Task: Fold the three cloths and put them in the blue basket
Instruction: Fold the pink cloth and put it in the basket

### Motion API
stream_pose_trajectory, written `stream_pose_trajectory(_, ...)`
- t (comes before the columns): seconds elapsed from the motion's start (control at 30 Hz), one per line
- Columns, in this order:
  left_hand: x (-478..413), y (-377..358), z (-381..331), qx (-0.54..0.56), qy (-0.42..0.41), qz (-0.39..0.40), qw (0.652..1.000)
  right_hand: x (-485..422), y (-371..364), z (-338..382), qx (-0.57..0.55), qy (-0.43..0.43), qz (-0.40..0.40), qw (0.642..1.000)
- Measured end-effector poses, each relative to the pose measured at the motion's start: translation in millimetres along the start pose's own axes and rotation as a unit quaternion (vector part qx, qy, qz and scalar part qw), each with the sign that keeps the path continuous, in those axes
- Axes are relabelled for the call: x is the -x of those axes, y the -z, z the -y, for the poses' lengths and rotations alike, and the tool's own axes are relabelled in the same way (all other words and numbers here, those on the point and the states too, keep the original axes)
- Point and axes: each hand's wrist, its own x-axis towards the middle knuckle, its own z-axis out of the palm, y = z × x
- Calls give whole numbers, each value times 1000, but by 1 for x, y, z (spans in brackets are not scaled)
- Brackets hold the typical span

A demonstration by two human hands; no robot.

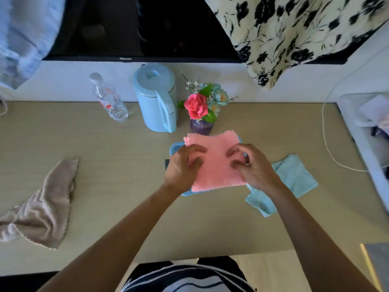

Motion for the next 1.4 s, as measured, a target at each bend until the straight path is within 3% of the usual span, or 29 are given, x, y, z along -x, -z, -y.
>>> stream_pose_trajectory(0.13,-17,-24,8,-80,42,91,992,-33,4,-18,152,-8,56,987)
stream_pose_trajectory(0.33,-34,-55,29,-172,114,171,963,-65,-20,-29,330,-1,143,933)
stream_pose_trajectory(0.53,-44,-79,42,-237,135,207,939,-66,-46,-34,385,61,161,907)
stream_pose_trajectory(0.7,-51,-91,50,-264,154,234,923,-78,-64,-49,428,37,164,888)
stream_pose_trajectory(0.87,-53,-94,49,-292,147,232,916,-87,-75,-61,515,88,122,844)
stream_pose_trajectory(0.97,-50,-92,46,-349,140,186,908,-95,-74,-65,557,127,148,807)
stream_pose_trajectory(1.07,-52,-91,48,-444,60,154,880,-105,-76,-74,567,136,174,793)
stream_pose_trajectory(1.2,-62,-97,60,-497,1,221,839,-116,-90,-84,570,143,169,791)
stream_pose_trajectory(1.4,-71,-108,72,-491,12,225,841,-124,-103,-94,587,146,161,780)
